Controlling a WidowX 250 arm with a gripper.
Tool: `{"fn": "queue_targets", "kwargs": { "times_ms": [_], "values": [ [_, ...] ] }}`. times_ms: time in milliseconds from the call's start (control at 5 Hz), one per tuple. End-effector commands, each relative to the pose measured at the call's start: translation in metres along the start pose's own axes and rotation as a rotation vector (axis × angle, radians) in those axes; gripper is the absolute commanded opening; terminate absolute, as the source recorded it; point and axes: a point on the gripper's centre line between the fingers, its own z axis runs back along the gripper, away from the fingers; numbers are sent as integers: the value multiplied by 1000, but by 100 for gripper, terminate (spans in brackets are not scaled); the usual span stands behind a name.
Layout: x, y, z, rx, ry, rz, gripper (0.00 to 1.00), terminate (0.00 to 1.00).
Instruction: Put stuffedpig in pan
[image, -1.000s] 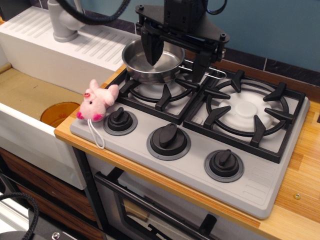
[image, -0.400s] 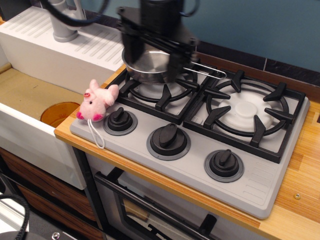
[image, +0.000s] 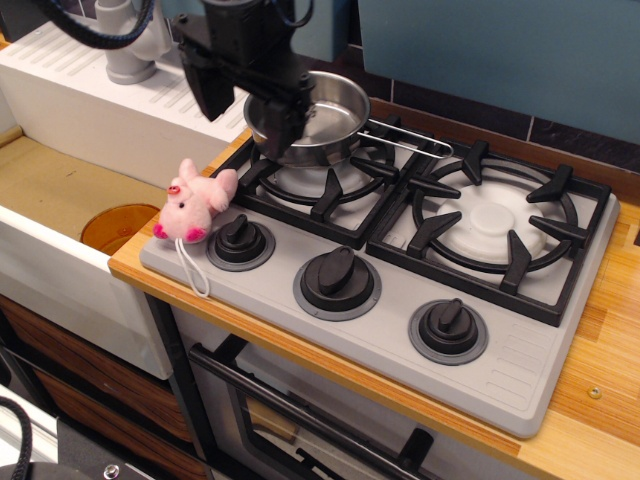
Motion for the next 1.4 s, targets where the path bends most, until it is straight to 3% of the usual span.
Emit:
{"fn": "queue_targets", "kwargs": {
  "times_ms": [0,800,1000,1200],
  "values": [
    [-14,30,-24,32,-74,0,100,0],
    [-45,39,-68,2,-74,25,100,0],
    [-46,34,-67,9,-32,31,0,0],
    [-38,35,-56,29,-1,35,0,0]
  ]
}}
